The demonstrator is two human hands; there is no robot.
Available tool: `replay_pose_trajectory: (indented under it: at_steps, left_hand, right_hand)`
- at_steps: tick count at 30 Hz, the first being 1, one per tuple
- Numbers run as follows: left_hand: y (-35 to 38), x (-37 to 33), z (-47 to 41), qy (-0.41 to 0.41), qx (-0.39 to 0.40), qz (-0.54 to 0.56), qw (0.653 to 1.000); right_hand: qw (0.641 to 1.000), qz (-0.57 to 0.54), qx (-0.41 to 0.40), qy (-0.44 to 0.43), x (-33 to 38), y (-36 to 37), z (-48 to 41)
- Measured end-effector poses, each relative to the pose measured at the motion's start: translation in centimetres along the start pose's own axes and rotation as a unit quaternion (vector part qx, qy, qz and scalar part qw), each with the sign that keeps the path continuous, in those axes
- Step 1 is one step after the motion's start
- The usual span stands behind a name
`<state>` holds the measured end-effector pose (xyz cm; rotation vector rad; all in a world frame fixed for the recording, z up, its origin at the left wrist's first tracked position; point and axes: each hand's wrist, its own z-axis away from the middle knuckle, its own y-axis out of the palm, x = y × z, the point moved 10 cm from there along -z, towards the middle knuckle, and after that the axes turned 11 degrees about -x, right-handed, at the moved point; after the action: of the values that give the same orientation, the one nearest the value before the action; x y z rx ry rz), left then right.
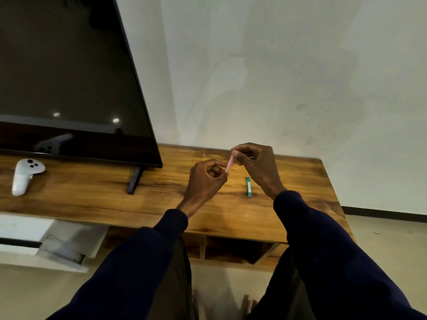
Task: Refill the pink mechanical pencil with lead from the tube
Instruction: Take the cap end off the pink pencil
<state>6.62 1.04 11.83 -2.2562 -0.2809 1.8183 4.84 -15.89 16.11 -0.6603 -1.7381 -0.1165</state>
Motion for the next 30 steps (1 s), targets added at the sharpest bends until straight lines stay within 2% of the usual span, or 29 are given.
replay_pose_trajectory:
  at_steps: [4, 9, 16, 22, 30]
  left_hand:
    - [-0.4, -1.8, -0.6, -0.034, 0.003, 0.112, 0.993]
    - [-0.4, -3.8, -0.5, -0.054, 0.003, 0.198, 0.979]
    - [1.4, -2.8, -1.4, -0.063, 0.010, 0.212, 0.975]
    - [2.2, -2.3, -2.5, -0.051, 0.002, 0.193, 0.980]
    - [2.4, -1.0, -2.9, -0.064, -0.006, 0.185, 0.981]
  right_hand:
    - [1.000, -0.001, 0.020, -0.017, 2.3, -0.2, -0.1]
    - [1.000, -0.003, 0.000, -0.031, 4.5, -1.6, -0.7]
    - [1.000, 0.019, -0.005, 0.010, 2.5, -1.7, -1.8]
    - [0.998, 0.063, -0.029, -0.010, 2.1, -1.8, -2.6]
    - [0.997, 0.081, -0.017, 0.000, 1.3, -1.2, -2.9]
